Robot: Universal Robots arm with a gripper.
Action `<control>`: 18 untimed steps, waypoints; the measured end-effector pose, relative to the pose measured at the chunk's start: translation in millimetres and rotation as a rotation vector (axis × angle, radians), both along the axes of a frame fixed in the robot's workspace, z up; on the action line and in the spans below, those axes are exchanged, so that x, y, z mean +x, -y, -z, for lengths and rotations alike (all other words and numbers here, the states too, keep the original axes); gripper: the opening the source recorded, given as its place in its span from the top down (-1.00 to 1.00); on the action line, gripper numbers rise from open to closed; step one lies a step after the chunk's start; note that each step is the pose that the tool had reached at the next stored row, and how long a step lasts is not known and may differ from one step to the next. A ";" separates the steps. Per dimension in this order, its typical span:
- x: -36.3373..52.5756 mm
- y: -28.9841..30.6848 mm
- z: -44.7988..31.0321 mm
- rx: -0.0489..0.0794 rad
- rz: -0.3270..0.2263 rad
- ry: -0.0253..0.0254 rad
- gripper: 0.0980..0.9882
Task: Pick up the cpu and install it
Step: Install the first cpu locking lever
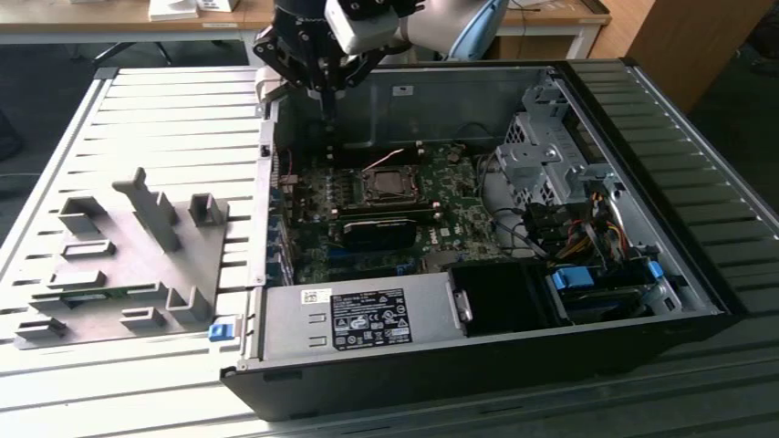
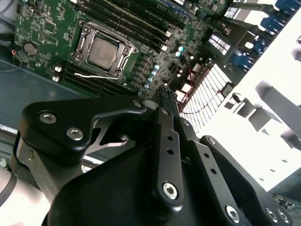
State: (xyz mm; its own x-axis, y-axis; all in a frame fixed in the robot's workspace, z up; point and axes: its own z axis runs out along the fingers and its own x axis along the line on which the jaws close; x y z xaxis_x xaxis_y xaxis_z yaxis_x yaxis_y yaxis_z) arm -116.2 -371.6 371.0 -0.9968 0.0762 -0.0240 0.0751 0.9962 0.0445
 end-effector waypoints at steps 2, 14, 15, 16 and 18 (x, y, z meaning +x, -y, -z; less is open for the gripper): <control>0.8 -0.3 2.5 0.000 0.000 -0.0006 0.98; 7.7 -6.9 14.3 0.000 0.000 -0.0017 0.98; 8.1 -7.1 15.3 0.000 0.000 -0.0018 0.98; 9.4 -7.8 18.5 0.000 0.000 -0.0017 0.98; 10.4 -9.0 19.8 0.000 0.000 -0.0018 0.98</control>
State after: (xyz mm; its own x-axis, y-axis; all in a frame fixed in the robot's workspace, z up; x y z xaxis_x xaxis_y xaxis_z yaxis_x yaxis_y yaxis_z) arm -105.8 -362.7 351.2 -0.9968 0.0765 -0.0222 0.0754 0.9962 0.0441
